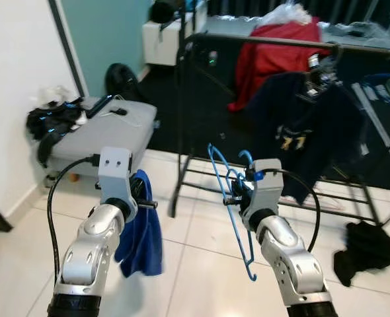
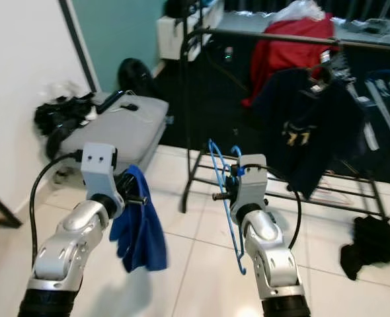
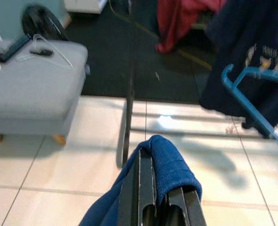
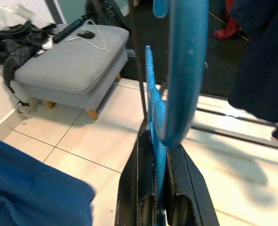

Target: Hang hanger

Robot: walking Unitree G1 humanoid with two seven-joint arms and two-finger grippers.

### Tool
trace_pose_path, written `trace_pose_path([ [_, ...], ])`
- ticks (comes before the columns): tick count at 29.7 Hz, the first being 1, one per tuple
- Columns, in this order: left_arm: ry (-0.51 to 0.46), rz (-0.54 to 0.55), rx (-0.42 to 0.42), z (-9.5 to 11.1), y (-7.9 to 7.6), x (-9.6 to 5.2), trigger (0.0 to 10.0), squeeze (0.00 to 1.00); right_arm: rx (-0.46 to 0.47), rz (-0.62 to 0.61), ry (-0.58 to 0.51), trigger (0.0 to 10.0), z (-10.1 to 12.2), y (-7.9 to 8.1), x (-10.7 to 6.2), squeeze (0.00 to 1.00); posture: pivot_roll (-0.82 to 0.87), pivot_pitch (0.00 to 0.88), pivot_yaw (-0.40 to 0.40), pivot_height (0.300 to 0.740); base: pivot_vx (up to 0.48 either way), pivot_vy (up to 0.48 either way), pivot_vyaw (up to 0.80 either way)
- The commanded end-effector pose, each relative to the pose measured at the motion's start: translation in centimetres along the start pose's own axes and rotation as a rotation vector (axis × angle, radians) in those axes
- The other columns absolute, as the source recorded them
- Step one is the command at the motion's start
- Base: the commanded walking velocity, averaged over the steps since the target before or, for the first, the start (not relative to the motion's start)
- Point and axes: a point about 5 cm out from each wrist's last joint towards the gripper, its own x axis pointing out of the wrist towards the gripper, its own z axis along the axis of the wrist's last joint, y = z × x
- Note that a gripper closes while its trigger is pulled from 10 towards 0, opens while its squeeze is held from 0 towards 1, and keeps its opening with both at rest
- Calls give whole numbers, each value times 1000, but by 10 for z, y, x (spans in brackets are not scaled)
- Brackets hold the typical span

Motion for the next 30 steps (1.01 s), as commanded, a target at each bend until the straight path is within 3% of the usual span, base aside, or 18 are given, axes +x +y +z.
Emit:
trace_pose_path([
  [1, 8, 2, 11, 1, 3, 1, 10000, 0, 22, -1, 15, 10000, -1, 1, 2, 0, -21, 171, -4, 740, 0, 0, 0],
  [11, 12, -24, 29, 3, 1, 5, 10000, 0, 10, -20, 30, 10000, -1, -1, 7, 0, -18, 188, -8, 740, 0, 0, 0],
  [17, 5, -6, 2, 2, 1, 6, 10000, 0, -55, -18, -26, 10000, 8, -5, 8, 0, -13, 193, -12, 740, 0, 0, 0],
  [22, 25, 107, -62, -3, 9, 0, 10000, 0, 11, -54, -123, 10000, 24, -11, 10, 0, -4, 162, -10, 740, 0, 0, 0],
  [30, 30, 110, -25, -6, 10, -3, 10000, 0, -33, -9, -105, 10000, 20, -5, 11, 0, -1, 139, -14, 740, 0, 0, 0],
])
